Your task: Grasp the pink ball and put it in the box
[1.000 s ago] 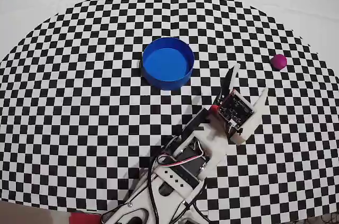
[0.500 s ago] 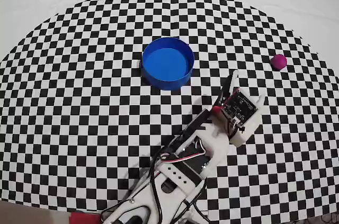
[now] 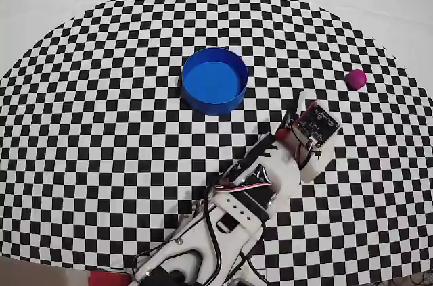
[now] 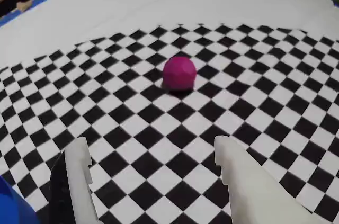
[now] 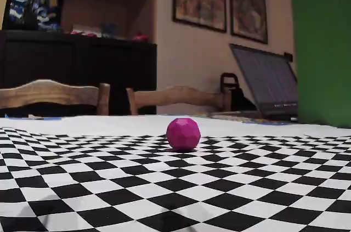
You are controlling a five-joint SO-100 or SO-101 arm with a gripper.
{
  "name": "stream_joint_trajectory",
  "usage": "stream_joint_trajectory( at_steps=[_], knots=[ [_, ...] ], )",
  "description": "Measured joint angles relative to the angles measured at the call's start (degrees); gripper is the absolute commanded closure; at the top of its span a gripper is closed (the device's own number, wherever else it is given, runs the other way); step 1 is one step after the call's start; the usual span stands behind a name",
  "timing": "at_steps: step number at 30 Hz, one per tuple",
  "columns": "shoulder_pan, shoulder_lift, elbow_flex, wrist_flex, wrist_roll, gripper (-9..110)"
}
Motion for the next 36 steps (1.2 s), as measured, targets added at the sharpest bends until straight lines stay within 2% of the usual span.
stream_joint_trajectory(
  at_steps=[36],
  knots=[
    [0.5,-38.3,-26.1,-2.0,0.0,75]
  ],
)
